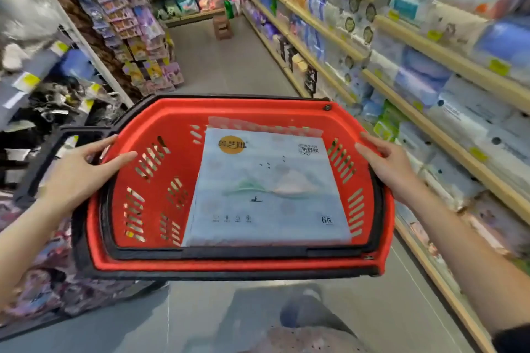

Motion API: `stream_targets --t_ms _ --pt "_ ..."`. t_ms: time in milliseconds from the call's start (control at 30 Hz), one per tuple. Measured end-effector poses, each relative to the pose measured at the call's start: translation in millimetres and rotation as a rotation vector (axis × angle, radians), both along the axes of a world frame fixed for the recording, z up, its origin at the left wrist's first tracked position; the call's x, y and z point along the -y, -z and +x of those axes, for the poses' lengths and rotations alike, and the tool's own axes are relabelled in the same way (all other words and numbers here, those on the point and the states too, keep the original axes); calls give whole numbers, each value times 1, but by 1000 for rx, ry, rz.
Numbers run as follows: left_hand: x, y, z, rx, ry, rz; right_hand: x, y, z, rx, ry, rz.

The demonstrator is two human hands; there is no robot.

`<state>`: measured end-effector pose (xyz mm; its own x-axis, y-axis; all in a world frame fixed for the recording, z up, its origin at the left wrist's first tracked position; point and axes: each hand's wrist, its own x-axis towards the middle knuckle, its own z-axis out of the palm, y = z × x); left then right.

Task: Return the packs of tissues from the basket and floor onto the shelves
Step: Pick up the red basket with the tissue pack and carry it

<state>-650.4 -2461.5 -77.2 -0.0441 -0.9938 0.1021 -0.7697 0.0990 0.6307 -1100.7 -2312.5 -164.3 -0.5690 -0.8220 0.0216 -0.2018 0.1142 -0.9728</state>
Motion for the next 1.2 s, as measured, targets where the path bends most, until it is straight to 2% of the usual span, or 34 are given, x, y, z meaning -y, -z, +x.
stream_targets --t_ms 167,333,667,833,1067,1200 --pt "107 20 -52 31 106 26 58 23 -41 -28 96 41" --pt "181 29 -132 -32 242 116 95 36 -82 3 191 74" --pt "323 48 -284 10 542 161 118 43 -144 78 461 133" --pt "392 80 -367 50 687 263 126 59 -146 71 651 171" --pt "484 128 -476 106 980 426 169 95 -113 186 975 194" --pt "526 151 -525 193 1194 423 208 118 -82 262 1138 203"
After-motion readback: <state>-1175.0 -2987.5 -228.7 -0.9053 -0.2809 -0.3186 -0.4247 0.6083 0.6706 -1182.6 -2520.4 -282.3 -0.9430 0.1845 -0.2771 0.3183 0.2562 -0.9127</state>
